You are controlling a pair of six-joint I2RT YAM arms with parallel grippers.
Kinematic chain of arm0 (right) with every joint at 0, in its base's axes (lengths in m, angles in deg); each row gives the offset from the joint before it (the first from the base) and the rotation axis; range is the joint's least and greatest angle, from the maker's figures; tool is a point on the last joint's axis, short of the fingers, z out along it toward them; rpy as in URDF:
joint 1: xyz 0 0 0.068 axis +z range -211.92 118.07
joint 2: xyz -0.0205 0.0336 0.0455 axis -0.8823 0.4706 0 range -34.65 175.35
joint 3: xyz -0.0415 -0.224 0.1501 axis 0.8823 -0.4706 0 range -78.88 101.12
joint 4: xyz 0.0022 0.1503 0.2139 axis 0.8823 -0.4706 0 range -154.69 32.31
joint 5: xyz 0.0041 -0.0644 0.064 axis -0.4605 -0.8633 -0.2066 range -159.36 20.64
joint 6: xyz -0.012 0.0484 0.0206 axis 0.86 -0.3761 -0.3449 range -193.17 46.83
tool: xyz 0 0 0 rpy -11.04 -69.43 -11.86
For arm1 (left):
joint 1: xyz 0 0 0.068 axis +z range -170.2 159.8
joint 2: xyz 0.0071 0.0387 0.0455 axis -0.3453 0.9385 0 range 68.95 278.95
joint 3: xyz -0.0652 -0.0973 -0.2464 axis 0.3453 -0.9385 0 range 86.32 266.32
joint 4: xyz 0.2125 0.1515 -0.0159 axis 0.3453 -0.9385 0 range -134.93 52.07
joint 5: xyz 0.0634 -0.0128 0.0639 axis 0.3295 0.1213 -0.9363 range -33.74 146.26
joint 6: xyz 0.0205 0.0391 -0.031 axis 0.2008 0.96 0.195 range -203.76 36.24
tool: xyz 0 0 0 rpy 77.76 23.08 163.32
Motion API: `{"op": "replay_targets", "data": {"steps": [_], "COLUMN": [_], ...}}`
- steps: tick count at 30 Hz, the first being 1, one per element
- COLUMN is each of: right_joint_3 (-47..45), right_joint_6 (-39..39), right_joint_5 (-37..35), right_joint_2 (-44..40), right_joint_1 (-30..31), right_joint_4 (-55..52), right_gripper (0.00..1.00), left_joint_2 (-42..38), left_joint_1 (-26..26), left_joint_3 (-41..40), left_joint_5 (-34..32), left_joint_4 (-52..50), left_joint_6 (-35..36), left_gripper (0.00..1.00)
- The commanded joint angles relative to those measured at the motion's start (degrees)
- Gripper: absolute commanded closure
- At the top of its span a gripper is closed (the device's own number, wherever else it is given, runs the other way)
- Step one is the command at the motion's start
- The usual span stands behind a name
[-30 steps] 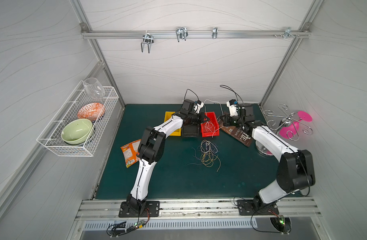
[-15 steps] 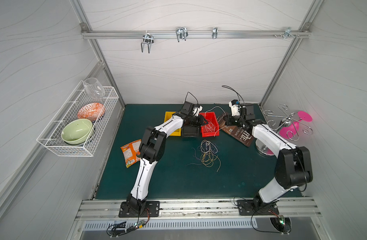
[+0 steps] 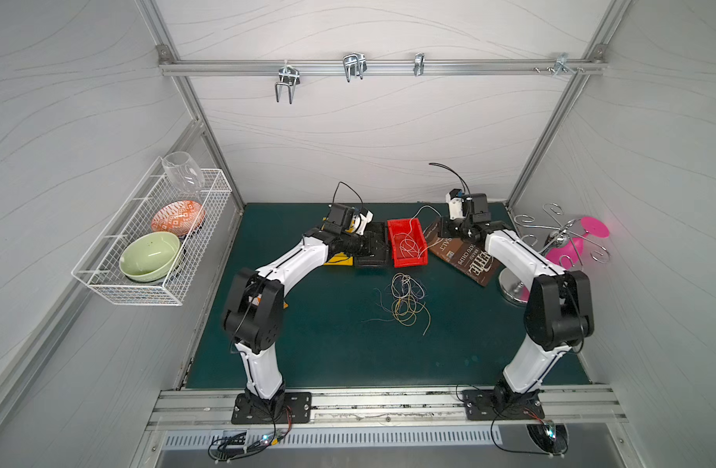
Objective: Untangle and sort cables by color
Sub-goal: Place the cable in the bin.
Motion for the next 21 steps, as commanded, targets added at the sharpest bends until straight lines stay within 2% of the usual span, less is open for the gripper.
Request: {"op": "replay_targets", "data": {"steps": [1,10,13,21], "right_joint_3": [3.7,13.0,16.0,22.0], "right_joint_6": [3.8,9.5,9.6,8.8], "right_joint_5": [-7.7,-15.0,-14.5,-12.7], "right_joint_2": [3.4,13.6,17.0,25.1], "right_joint_1": [2.5,8.5,9.3,10.4], "right_joint_4": [-2.9,-4.2,-4.9,-7.5], "right_gripper": [1.00,1.00,1.00,1.00], "left_joint_2": [-6.4,-22.7,-26.7,-30.2], "left_joint_1": [1.0,1.7,1.8,2.0], "left_joint_3": [-3.5,-13.9,-16.2,-16.8], "left_joint_5": [-3.5,-8.8,-9.9,-11.2], "left_joint_4": [1.1,-0.9,-1.6,-3.5], "left_joint_6": [1.6,0.8,0.5,1.3], "left_gripper": [0.56,0.54,0.54,0.52]}}
